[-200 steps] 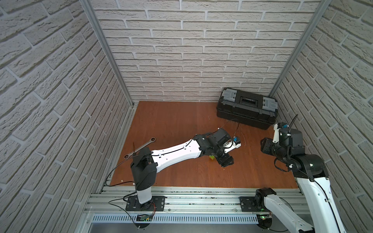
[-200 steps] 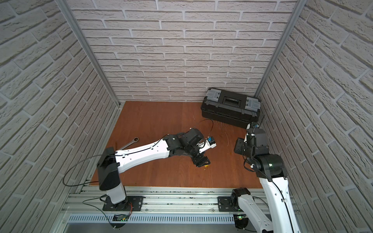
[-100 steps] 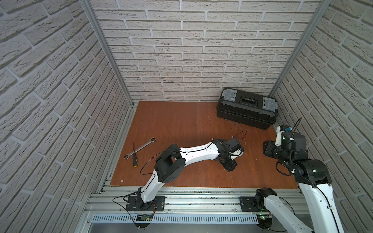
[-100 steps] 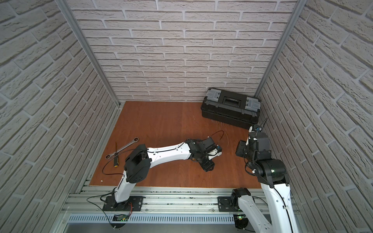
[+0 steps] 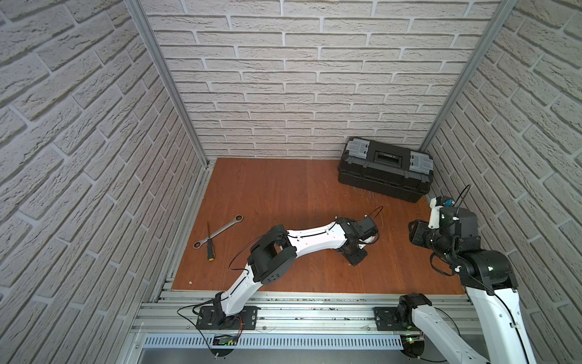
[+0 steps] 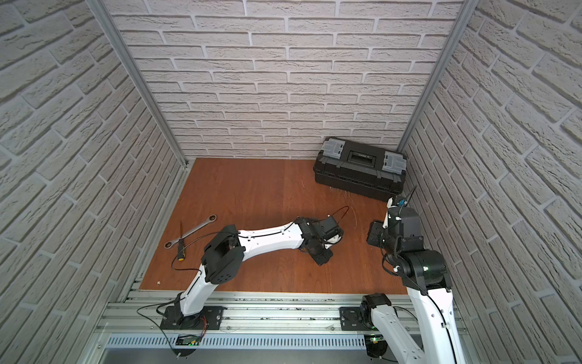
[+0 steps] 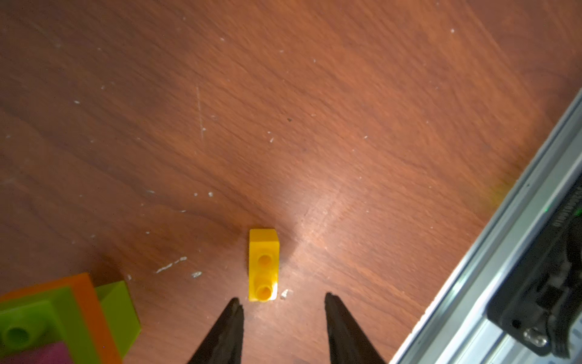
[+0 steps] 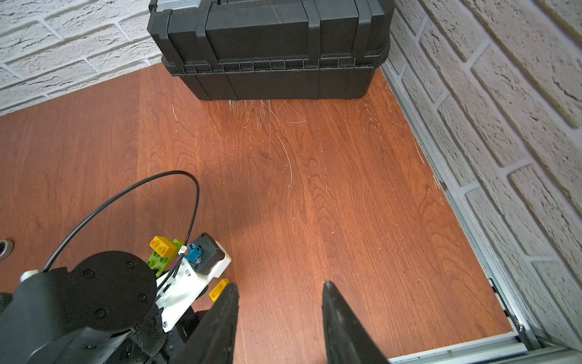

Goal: Assemble a carrot with lego
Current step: Pick up the lego brick from the center of the board.

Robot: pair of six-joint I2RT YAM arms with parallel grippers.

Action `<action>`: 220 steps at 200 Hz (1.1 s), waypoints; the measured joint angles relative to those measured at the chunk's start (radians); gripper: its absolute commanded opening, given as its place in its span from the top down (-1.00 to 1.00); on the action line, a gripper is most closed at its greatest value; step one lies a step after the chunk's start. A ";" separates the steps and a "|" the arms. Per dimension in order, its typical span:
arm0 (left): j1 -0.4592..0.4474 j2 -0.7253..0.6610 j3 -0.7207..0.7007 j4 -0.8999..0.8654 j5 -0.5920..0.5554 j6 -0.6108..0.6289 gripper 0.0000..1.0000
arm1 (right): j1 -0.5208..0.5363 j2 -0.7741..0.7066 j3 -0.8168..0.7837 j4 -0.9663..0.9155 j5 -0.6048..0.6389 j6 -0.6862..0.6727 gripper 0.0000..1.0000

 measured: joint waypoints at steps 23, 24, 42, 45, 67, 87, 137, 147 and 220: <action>0.000 0.000 0.000 0.003 -0.021 -0.016 0.05 | 0.000 0.000 0.000 0.000 -0.003 -0.001 0.10; 0.000 0.000 0.000 0.003 -0.021 -0.017 0.05 | 0.000 0.000 0.000 0.000 -0.003 -0.001 0.09; 0.000 0.000 0.000 0.011 -0.020 -0.021 0.05 | 0.000 0.000 -0.005 0.000 -0.004 -0.003 0.10; 0.000 0.000 0.000 0.011 -0.019 -0.021 0.05 | 0.000 0.000 -0.006 0.000 -0.005 -0.004 0.10; 0.000 0.002 0.002 0.012 -0.013 -0.020 0.08 | 0.000 0.000 -0.012 0.000 -0.006 -0.007 0.10; 0.000 0.018 0.022 0.009 -0.009 -0.017 0.09 | 0.000 0.000 -0.012 0.000 -0.006 -0.008 0.10; 0.000 0.056 0.034 0.002 -0.009 -0.017 0.14 | 0.000 0.000 -0.013 0.000 -0.006 -0.011 0.09; 0.000 0.061 0.034 0.000 -0.010 -0.017 0.14 | 0.000 0.001 -0.013 0.000 -0.006 -0.011 0.09; 0.000 0.076 0.054 -0.009 -0.024 -0.022 0.32 | 0.000 0.013 -0.013 0.000 -0.011 -0.019 0.10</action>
